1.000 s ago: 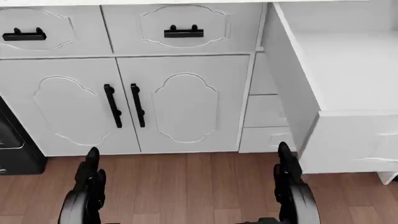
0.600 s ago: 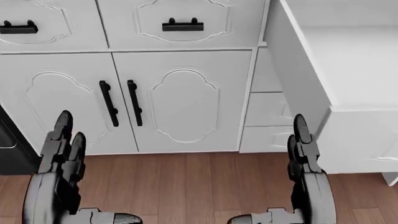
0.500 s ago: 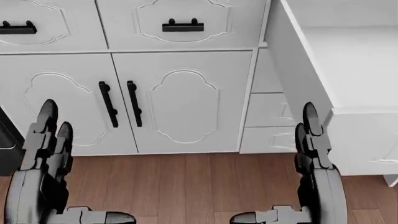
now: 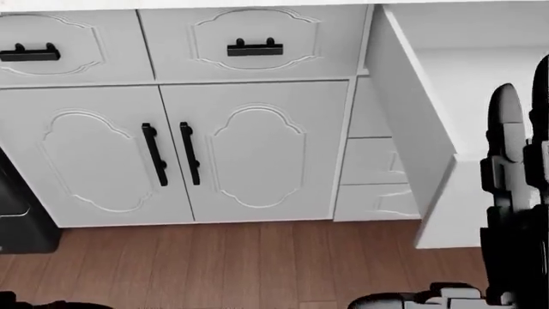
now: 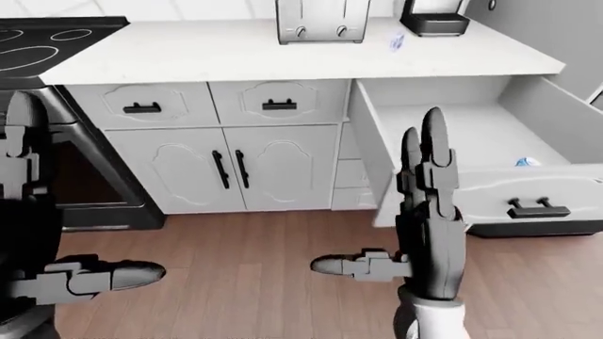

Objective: Close the right drawer.

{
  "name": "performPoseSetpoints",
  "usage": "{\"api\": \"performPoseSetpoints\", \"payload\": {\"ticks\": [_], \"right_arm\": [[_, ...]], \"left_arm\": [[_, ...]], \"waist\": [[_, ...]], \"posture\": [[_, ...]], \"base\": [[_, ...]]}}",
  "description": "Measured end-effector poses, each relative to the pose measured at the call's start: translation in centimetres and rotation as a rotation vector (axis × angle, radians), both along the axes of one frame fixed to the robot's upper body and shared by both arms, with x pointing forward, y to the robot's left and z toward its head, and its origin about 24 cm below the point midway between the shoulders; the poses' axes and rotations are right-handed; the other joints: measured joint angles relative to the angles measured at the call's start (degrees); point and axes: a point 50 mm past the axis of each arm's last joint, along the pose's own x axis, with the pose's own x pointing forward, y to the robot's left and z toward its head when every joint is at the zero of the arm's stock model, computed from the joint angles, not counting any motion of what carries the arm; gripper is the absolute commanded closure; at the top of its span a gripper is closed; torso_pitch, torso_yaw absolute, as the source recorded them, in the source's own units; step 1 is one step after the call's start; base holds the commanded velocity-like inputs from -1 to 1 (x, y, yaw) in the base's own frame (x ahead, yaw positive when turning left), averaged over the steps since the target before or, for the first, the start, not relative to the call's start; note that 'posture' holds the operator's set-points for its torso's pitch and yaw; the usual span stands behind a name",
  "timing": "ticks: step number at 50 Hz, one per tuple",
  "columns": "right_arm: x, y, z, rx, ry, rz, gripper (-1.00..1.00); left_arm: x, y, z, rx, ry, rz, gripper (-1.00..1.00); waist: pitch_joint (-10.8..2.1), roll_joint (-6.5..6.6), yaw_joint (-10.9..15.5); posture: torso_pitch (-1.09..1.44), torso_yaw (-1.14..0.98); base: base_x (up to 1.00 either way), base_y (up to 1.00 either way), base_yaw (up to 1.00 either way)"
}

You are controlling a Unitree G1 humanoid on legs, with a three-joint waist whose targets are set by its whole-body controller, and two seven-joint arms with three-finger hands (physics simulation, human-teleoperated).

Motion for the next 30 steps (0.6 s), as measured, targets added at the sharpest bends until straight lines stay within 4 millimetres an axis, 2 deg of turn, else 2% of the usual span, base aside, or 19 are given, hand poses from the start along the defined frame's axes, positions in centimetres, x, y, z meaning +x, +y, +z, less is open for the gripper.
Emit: {"api": "performPoseSetpoints", "payload": {"ticks": [8, 18, 23, 30], "right_arm": [[-3.2, 1.3, 3.7, -0.031, -0.133, 0.05, -1.0], [-2.5, 1.2, 2.8, -0.041, -0.1, 0.048, -1.0], [-2.3, 1.3, 2.3, -0.043, -0.095, 0.043, -1.0], [-3.2, 1.2, 3.8, -0.051, -0.138, -0.013, -1.0]], "left_arm": [[-0.6, 0.0, 0.5, -0.01, -0.046, -0.007, -1.0], [-0.9, 0.5, 1.0, 0.009, -0.062, 0.003, -1.0], [-1.5, 0.4, 1.2, 0.004, -0.069, -0.069, -1.0], [-2.5, -0.4, 0.8, 0.002, -0.111, -0.137, -1.0]], "waist": [[-0.11, 0.15, 0.06], [0.13, 0.56, -0.07], [0.14, 0.81, -0.05], [-0.12, 0.91, 0.31]], "posture": [[0.0, 0.0], [0.0, 0.0], [0.0, 0.0], [0.0, 0.0]], "base": [[0.0, 0.0, 0.0], [0.0, 0.0, 0.0], [0.0, 0.0, 0.0], [0.0, 0.0, 0.0]]}}
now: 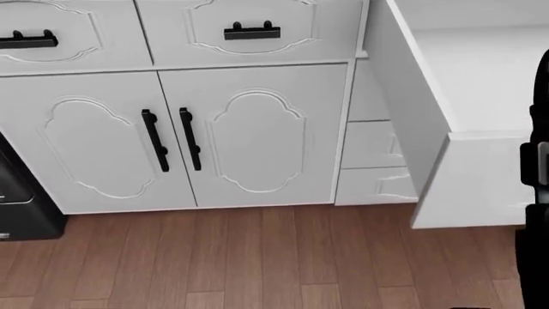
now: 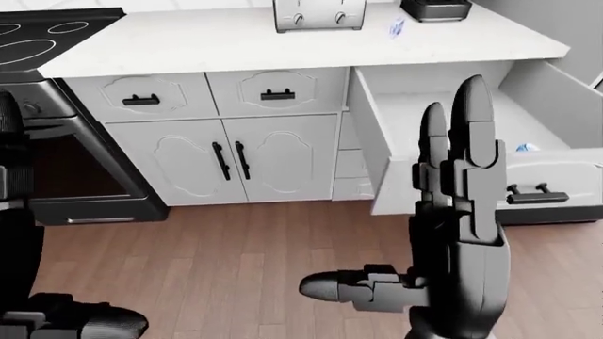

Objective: Close the right drawer.

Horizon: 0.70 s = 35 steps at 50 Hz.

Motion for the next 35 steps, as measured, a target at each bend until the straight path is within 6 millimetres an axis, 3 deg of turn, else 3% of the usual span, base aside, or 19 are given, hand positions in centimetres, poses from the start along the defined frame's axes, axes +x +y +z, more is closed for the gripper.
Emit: {"api": "performPoseSetpoints", "payload": {"ticks": [9, 29, 32, 35], "right_arm": [[-0.2, 0.1, -0.7, 0.008, 0.038, 0.001, -1.0], [-0.9, -0.6, -1.0, 0.054, 0.037, 0.005, -1.0], [0.4, -0.6, -0.2, 0.056, 0.007, 0.019, -1.0], [0.6, -0.9, -0.7, 0.063, 0.026, 0.014, -1.0]], "left_arm": [[-0.9, -1.3, -0.8, 0.026, -0.065, -0.07, -1.0], [-0.7, -1.0, -0.4, 0.048, -0.086, -0.039, -1.0], [-0.6, -1.0, -0.6, 0.045, -0.074, -0.039, -1.0], [-0.8, -1.1, -0.5, 0.044, -0.081, -0.039, -1.0]], "waist": [[-0.26, -0.42, 0.25], [-0.55, -0.57, 0.02], [0.4, -0.09, -0.22], [0.89, -0.08, -0.39]], "posture": [[0.0, 0.0], [0.0, 0.0], [0.0, 0.0], [0.0, 0.0]], "base": [[0.0, 0.0, 0.0], [0.0, 0.0, -0.01], [0.0, 0.0, -0.23], [0.0, 0.0, -0.26]]}}
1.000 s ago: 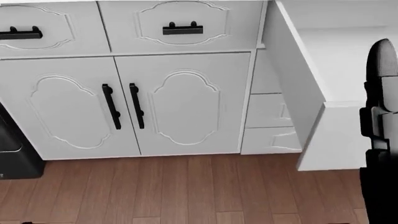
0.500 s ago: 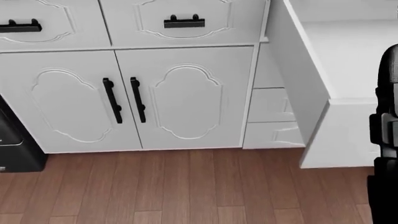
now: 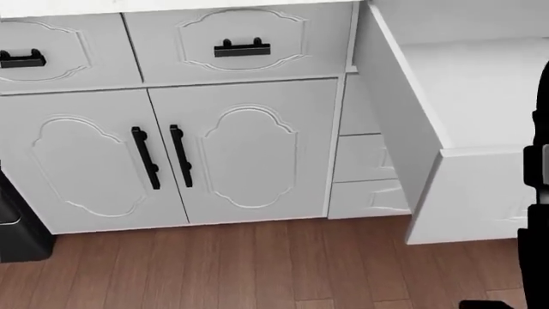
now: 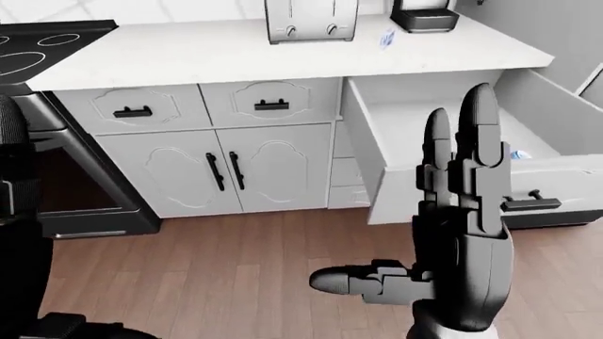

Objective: Close the right drawer.

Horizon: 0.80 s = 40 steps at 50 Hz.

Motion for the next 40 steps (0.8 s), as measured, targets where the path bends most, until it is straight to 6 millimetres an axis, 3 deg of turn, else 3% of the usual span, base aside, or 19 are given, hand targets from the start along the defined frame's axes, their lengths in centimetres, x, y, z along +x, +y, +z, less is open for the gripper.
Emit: {"api": "performPoseSetpoints", "payload": {"ticks": [11, 18, 21, 23, 26, 28, 32, 34, 37, 40], "right_arm": [[-0.12, 0.52, 0.2, -0.023, 0.009, 0.007, -1.0], [-0.16, 0.66, 0.52, -0.027, 0.001, 0.026, -1.0], [-0.23, 0.42, 0.43, -0.026, 0.002, 0.013, -1.0], [-0.12, 0.28, 0.11, -0.026, 0.016, 0.003, -1.0], [0.09, 0.31, -0.16, -0.024, 0.036, 0.005, -1.0], [-0.04, 0.43, 0.33, -0.028, 0.016, 0.012, -1.0], [-0.36, 0.47, 0.7, -0.034, -0.013, 0.011, -1.0], [-0.3, 0.46, 0.6, -0.035, -0.009, 0.012, -1.0], [0.1, 0.57, 0.19, -0.029, 0.024, 0.026, -1.0], [-0.04, 0.5, 0.33, -0.032, 0.026, 0.022, -1.0]], "left_arm": [[-0.05, -0.09, 0.04, 0.006, -0.006, -0.006, -1.0], [0.11, 0.05, -0.05, 0.002, 0.001, 0.007, -1.0], [-0.04, -0.06, 0.03, 0.005, -0.007, -0.001, -1.0], [0.01, -0.17, -0.07, 0.005, -0.001, -0.009, -1.0], [-0.02, -0.08, -0.16, 0.008, 0.005, -0.004, -1.0], [-0.13, 0.01, -0.1, 0.004, -0.002, 0.001, -1.0], [-0.3, -0.02, -0.03, 0.005, -0.012, -0.005, -1.0], [-0.36, 0.01, -0.02, 0.008, -0.013, -0.005, -1.0], [-0.08, 0.19, -0.38, 0.007, 0.009, 0.006, -1.0], [-0.23, 0.18, -0.54, -0.005, 0.013, 0.011, -1.0]], "waist": [[1.2, 2.16, -0.82], [0.78, -0.25, 0.02], [0.6, -1.92, -0.09], [1.11, -0.9, -0.75], [1.0, -1.23, -1.06], [1.2, -0.48, -0.73], [1.99, 1.84, -0.46], [1.69, 4.06, -0.26], [1.82, 3.68, 0.6], [1.16, 2.84, 0.17]], "posture": [[0.0, 0.0], [0.0, 0.0], [0.0, 0.0], [0.0, 0.0], [0.0, 0.0], [0.0, 0.0], [0.0, 0.0], [0.0, 0.0], [0.0, 0.0], [0.0, 0.0]], "base": [[0.0, 0.0, -0.27], [0.0, 0.0, -0.27], [0.0, 0.0, -0.26], [0.0, 0.0, -0.27], [0.0, 0.0, -0.39], [0.0, 0.0, -0.5], [0.0, 0.0, -0.5], [0.0, 0.0, -0.51], [0.0, 0.0, -0.5], [0.0, 0.0, -0.51]]}}
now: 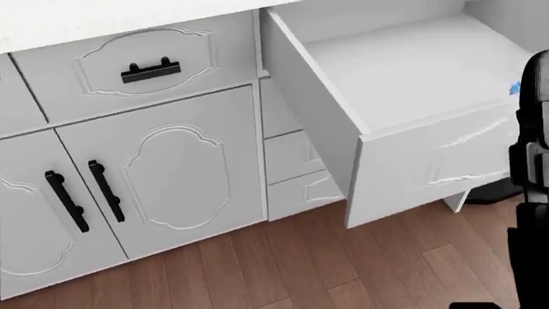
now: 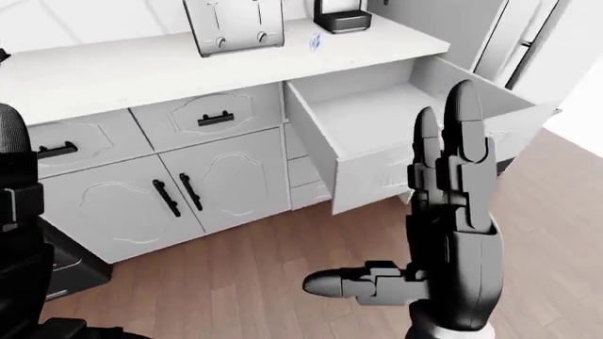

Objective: Close the right drawer.

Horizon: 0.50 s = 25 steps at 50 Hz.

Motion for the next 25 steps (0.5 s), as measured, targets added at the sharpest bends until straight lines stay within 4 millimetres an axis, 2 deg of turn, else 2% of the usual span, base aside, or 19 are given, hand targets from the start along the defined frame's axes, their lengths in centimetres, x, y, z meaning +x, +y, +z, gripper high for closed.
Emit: {"api": "performPoseSetpoints", "payload": {"ticks": [6, 8, 11, 14, 19, 21, 22, 23, 25], "right_arm": [[-0.3, 0.3, 0.4, -0.004, -0.035, 0.012, -1.0], [-0.2, 0.3, 0.4, -0.006, -0.033, 0.014, -1.0], [0.1, 0.0, -0.2, -0.01, -0.001, -0.009, -1.0], [0.2, -0.1, -0.4, -0.007, 0.013, -0.013, -1.0], [0.1, 0.0, -0.3, -0.011, -0.008, -0.004, -1.0], [0.0, 0.0, -0.2, -0.012, -0.014, -0.005, -1.0], [0.0, 0.0, -0.2, -0.01, -0.02, -0.002, -1.0], [0.1, 0.2, -0.3, -0.004, -0.014, 0.007, -1.0], [0.2, 0.2, -0.6, -0.006, 0.007, 0.015, -1.0]], "left_arm": [[-0.2, -0.2, 0.0, 0.005, -0.019, -0.002, -1.0], [-0.3, -0.1, 0.0, 0.011, -0.019, -0.003, -1.0], [-0.1, -0.3, -0.3, 0.011, -0.004, -0.018, -1.0], [0.0, -0.4, -0.2, 0.024, -0.004, -0.023, -1.0], [0.0, -0.6, 0.4, 0.045, -0.03, -0.033, -1.0], [0.0, -0.6, 0.5, 0.043, -0.031, -0.029, -1.0], [0.0, -0.5, 0.5, 0.043, -0.032, -0.026, -1.0], [0.1, -0.4, 0.5, 0.042, -0.026, -0.019, -1.0], [0.3, -0.3, 0.2, 0.033, -0.006, -0.011, -1.0]], "waist": [[0.04, -4.48, 0.25], [-0.37, -6.44, 0.0], [-0.64, -5.48, -1.33], [-0.56, -4.3, -1.33], [0.8, -1.16, -0.84], [0.73, 0.83, -0.71], [0.28, 1.7, -0.26], [0.39, 0.99, 0.12], [0.53, 0.72, 0.22]], "posture": [[0.0, 0.0], [0.0, 0.0], [0.0, 0.0], [0.0, 0.0], [0.0, 0.0], [0.0, 0.0], [0.0, 0.0], [0.0, 0.0], [0.0, 0.0]], "base": [[0.0, 0.0, -0.51], [0.0, 0.0, -0.5], [0.0, 0.0, -0.5], [0.0, 0.0, -0.5], [0.0, 0.0, -0.49], [0.0, 0.0, -0.37], [0.0, 0.0, -0.29], [0.0, 0.0, -0.29], [0.0, 0.0, -0.29]]}}
